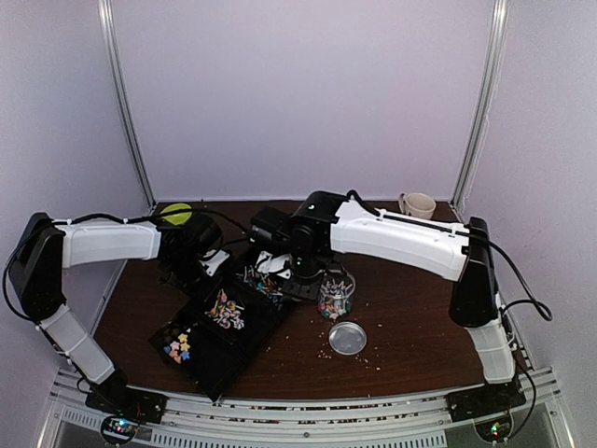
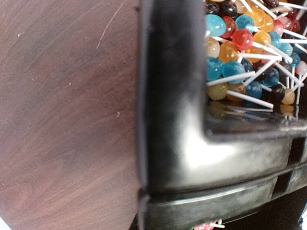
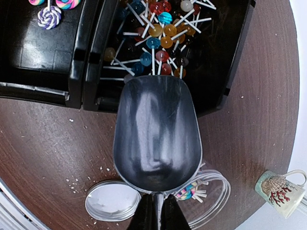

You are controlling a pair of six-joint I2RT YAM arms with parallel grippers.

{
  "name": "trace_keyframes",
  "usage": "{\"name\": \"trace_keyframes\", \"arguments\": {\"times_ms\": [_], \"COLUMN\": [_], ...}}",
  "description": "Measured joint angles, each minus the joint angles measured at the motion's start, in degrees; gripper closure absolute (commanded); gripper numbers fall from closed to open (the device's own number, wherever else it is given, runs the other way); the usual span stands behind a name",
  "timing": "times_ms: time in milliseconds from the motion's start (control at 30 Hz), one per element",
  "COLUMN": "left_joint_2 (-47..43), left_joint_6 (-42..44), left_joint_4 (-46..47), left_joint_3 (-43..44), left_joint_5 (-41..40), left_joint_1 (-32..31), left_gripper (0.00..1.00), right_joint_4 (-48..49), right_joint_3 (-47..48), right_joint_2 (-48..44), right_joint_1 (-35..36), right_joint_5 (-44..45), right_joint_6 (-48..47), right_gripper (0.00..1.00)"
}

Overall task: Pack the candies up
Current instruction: Scoop the fake candies from the storage box.

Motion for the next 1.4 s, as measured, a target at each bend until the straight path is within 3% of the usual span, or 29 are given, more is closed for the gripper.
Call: {"name": "trace_keyframes", "arguments": {"times_ms": [467, 933, 1233, 1400], "left_joint_2": [-0.76, -0.74, -0.74, -0.74], "left_joint_6": [0.94, 0.02, -1.09, -1.51], "left_joint_4": [-3.21, -5.44, -5.66, -5.53], "left_joint_3": [1.51, 1.81, 1.53, 1.44], "left_joint_5": [-0.85, 1.33, 1.75, 2.21], "left_joint_1": [-1.05, -0.48, -0.13, 0.48], "left_gripper": [1.00, 1.00, 1.00, 1.00], "right_joint_4": [3.26, 31.95, 41.05, 49.18], "right_joint_3": [4.68, -13.00, -17.40, -24.44], "right_joint_2": [5.62, 0.22, 0.33, -1.97], "right_joint_1": [-1.03, -3.39, -3.63, -3.67], "right_joint_5": [-2.99, -11.76, -14.60, -14.95], "right_joint_6": [-2.62, -1.29, -0.39, 0.39], "right_gripper": [1.00, 1.00, 1.00, 1.00]}}
